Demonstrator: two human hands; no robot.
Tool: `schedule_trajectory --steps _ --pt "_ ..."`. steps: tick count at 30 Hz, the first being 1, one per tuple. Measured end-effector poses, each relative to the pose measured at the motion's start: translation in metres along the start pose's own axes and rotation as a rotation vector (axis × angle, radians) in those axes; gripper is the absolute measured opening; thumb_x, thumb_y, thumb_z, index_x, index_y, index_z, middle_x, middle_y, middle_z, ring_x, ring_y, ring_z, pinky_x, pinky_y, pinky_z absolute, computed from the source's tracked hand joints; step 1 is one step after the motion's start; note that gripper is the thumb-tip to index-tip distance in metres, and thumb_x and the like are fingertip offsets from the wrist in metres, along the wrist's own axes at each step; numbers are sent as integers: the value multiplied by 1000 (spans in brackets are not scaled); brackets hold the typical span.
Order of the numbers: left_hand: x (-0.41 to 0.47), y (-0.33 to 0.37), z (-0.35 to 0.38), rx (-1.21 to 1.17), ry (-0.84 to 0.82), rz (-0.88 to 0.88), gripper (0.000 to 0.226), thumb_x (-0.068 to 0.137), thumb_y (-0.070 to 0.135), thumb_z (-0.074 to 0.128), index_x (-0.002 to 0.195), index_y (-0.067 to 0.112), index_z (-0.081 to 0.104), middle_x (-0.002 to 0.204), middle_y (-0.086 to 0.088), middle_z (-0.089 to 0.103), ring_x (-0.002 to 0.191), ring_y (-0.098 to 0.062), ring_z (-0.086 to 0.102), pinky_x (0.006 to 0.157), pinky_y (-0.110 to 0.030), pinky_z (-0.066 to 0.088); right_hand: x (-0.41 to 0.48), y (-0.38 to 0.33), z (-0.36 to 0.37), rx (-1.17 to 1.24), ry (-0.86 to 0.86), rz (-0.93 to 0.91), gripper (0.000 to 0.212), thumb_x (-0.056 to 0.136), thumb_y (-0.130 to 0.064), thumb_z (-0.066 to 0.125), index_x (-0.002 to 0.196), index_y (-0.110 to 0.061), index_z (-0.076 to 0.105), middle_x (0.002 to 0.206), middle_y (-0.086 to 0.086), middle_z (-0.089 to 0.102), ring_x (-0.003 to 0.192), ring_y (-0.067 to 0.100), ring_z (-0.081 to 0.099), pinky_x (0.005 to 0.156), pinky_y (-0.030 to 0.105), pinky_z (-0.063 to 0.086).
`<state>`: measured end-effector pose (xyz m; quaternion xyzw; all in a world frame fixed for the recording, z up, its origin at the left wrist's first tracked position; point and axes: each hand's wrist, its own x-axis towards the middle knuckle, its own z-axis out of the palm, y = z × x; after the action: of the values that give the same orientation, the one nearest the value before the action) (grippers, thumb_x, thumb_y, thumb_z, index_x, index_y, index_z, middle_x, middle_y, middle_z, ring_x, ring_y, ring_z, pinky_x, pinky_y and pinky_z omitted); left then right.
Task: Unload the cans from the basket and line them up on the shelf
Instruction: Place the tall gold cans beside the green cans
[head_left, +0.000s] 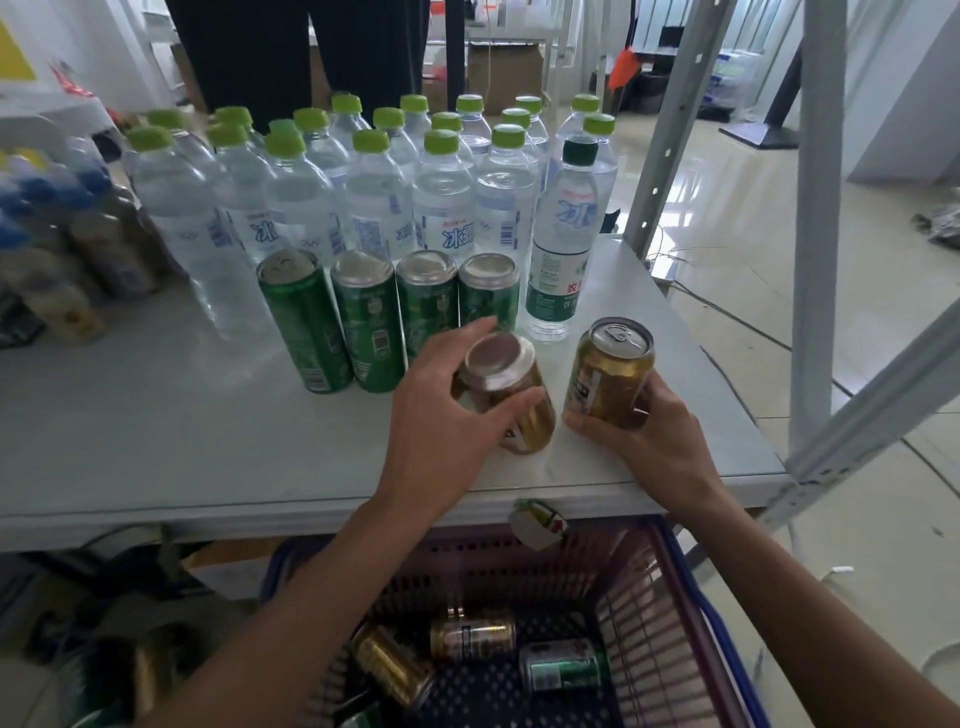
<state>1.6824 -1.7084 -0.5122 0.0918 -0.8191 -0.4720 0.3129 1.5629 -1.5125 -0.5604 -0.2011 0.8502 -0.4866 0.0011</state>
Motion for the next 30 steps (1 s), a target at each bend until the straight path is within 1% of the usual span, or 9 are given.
schedule_trajectory --steps 4,8,12,14,17,20,22,26,30 --pt "-9 -11 -16 132 -57 -32 78 68 54 85 138 38 57 120 10 49 113 -3 55 99 -30 55 1 1 0 -15 -3 -7 71 65 -58 87 123 -26 62 111 -12 73 101 4 69 85 22 56" --pt "-13 -19 -29 361 -212 -8 86 62 53 88 140 33 57 121 8 53 107 -3 53 94 -10 43 2 2 1 -18 6 -3 70 65 -57 88 123 -25 63 109 -13 72 99 4 69 85 23 57" --pt "-5 -15 -24 624 -412 89 84 70 46 83 144 25 52 116 2 63 100 -9 55 82 -20 44 1 2 1 -18 -2 -3 72 64 -60 87 123 -27 62 107 -16 71 99 1 68 83 20 56" --pt "-2 -16 -22 560 -383 88 70 68 44 83 132 24 62 95 14 66 80 2 56 69 -11 46 1 1 1 -25 -3 -3 72 65 -59 87 124 -26 62 110 -14 72 100 5 69 86 25 58" --pt "-7 -27 -18 251 -296 -95 72 67 45 86 133 35 58 90 32 57 84 24 56 70 2 45 0 0 -1 -35 5 -5 71 65 -59 87 124 -26 63 110 -13 73 99 5 69 86 24 57" --pt "-16 -34 -3 -50 -265 -232 65 74 52 82 128 41 47 107 30 66 98 13 64 90 -19 55 -1 -2 -3 -30 9 -5 72 63 -59 87 122 -26 64 108 -14 72 97 1 68 81 16 54" --pt "-19 -34 8 -79 -265 -218 65 80 54 75 131 41 37 117 31 63 103 10 65 92 -23 54 0 -2 -3 -24 19 -5 72 62 -57 89 122 -24 64 111 -10 73 98 4 69 82 19 56" --pt "-22 -34 25 151 -297 -47 71 87 65 60 141 37 21 134 13 59 106 -1 63 84 -17 50 1 -1 -1 -44 44 -27 72 62 -53 91 121 -22 63 112 -7 74 97 7 70 80 18 56" --pt "-25 -36 33 384 -182 54 74 83 75 55 136 30 30 127 4 61 107 -12 58 85 -29 52 0 -1 -7 -49 36 -29 88 52 -68 84 122 -22 58 113 -10 72 96 5 70 74 8 51"
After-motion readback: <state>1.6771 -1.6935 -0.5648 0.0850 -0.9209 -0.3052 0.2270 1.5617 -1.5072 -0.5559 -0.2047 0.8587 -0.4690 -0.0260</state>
